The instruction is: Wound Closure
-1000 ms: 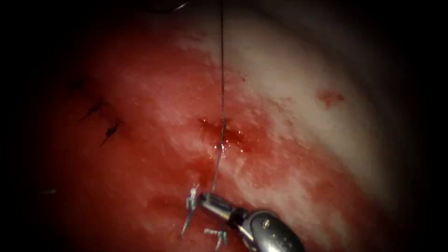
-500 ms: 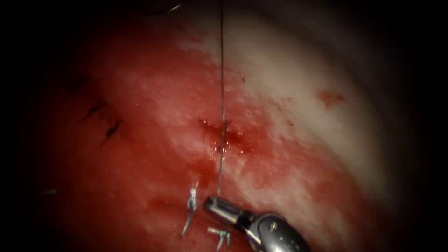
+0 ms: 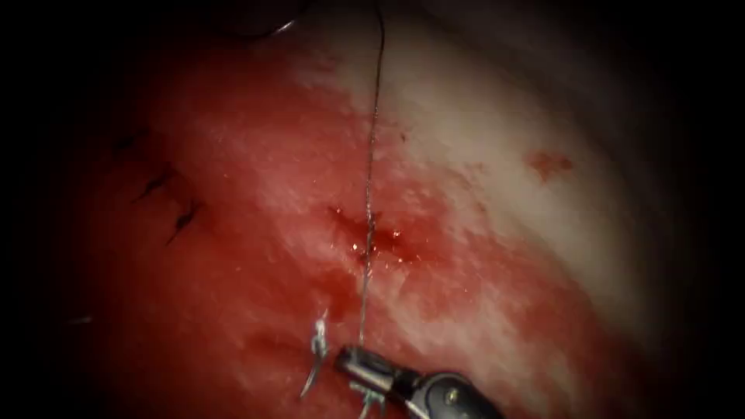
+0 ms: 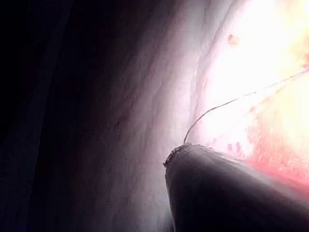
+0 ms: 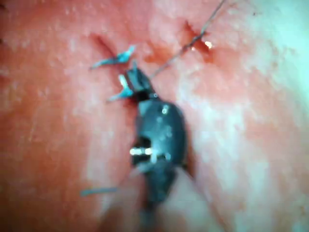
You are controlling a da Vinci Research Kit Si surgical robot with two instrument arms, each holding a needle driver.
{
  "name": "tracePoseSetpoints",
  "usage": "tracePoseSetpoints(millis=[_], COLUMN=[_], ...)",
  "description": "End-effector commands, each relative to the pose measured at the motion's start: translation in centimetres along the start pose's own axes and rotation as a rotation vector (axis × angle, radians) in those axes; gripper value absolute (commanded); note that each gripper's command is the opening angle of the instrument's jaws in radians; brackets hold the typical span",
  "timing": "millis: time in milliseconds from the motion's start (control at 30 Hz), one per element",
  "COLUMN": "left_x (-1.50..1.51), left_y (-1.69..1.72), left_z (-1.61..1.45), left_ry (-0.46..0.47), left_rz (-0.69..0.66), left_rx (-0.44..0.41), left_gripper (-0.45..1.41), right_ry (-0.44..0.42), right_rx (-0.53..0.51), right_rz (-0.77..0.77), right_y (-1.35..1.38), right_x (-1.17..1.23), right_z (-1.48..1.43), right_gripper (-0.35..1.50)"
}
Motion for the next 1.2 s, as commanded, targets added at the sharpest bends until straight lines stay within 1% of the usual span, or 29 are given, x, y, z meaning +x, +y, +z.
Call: tracePoseSetpoints(millis=[33, 67, 100, 133, 167, 200, 433, 600, 633, 700, 733, 767, 800, 833, 867, 900, 933, 967, 1033, 1100, 1200], left_x=[0.04, 0.05, 0.06, 0.08, 0.14, 0.17, 0.38, 0.37, 0.34, 0.32, 0.28, 0.26, 0.23, 0.22, 0.21, 0.19, 0.19, 0.18, 0.16, 0.14, 0.10], left_y=[-0.04, 0.04, 0.09, 0.14, 0.26, 0.32, 0.75, 1.07, 1.19, 1.27, 1.36, 1.40, 1.47, 1.49, 1.51, 1.54, 1.54, 1.56, 1.59, 1.64, 1.75], left_z=[0.06, -0.01, -0.05, -0.10, -0.21, -0.27, -0.73, -1.01, -1.09, -1.13, -1.15, -1.15, -1.14, -1.13, -1.12, -1.11, -1.11, -1.10, -1.11, -1.11, -1.10], left_ry=[0.004, -0.011, -0.020, -0.024, -0.020, -0.017, 0.002, 0.007, 0.007, 0.005, 0.001, 0.001, -0.004, -0.004, -0.006, -0.008, -0.008, -0.010, -0.012, -0.017, -0.020], left_rz=[0.002, 0.004, 0.004, 0.002, -0.003, -0.005, 0.017, 0.048, 0.055, 0.061, 0.068, 0.071, 0.077, 0.079, 0.081, 0.085, 0.085, 0.087, 0.089, 0.093, 0.101], left_rx=[-0.004, -0.021, -0.032, -0.040, -0.058, -0.065, -0.114, -0.125, -0.134, -0.135, -0.140, -0.143, -0.147, -0.150, -0.150, -0.150, -0.150, -0.151, -0.152, -0.153, -0.162], left_gripper=[-0.45, -0.45, -0.45, -0.45, -0.45, -0.45, -0.45, -0.45, -0.45, -0.45, -0.45, -0.45, -0.45, -0.45, -0.45, -0.45, -0.45, -0.45, -0.45, -0.45, -0.45], right_ry=[0.009, 0.027, 0.035, 0.046, 0.059, 0.062, 0.061, 0.059, 0.072, 0.090, 0.109, 0.109, 0.105, 0.095, 0.079, 0.057, 0.057, 0.042, 0.047, 0.052, 0.093], right_rx=[0.002, 0.006, 0.007, 0.007, 0.008, 0.009, 0.012, 0.023, 0.026, 0.025, 0.025, 0.035, 0.059, 0.060, 0.068, 0.078, 0.078, 0.083, 0.080, 0.071, 0.045], right_rz=[0.003, 0.010, 0.013, 0.017, 0.022, 0.026, 0.010, 0.013, 0.002, 0.006, 0.009, 0.011, 0.001, 0.001, -0.006, -0.029, -0.029, -0.060, -0.093, -0.110, -0.117], right_y=[0.00, 0.04, 0.06, 0.08, 0.13, 0.16, 0.37, 0.55, 0.64, 0.73, 0.84, 0.88, 0.98, 1.01, 1.03, 1.04, 1.04, 1.03, 1.06, 1.13, 1.26], right_x=[-0.03, 0.05, 0.09, 0.14, 0.20, 0.23, 0.44, 0.68, 0.81, 0.93, 1.03, 1.05, 1.06, 1.04, 1.01, 0.92, 0.92, 0.82, 0.76, 0.76, 0.81], right_z=[0.07, 0.08, 0.08, 0.09, 0.10, 0.10, 0.10, -0.03, -0.06, -0.05, 0.00, 0.04, 0.14, 0.19, 0.26, 0.36, 0.36, 0.47, 0.59, 0.70, 0.86], right_gripper=[-0.28, 0.69, 0.94, 1.13, 1.26, 1.31, 1.43, 1.36, 1.35, 1.33, 1.26, 1.20, 0.91, 0.71, 0.34, -0.31, -0.31, -0.35, -0.35, -0.35, -0.35])
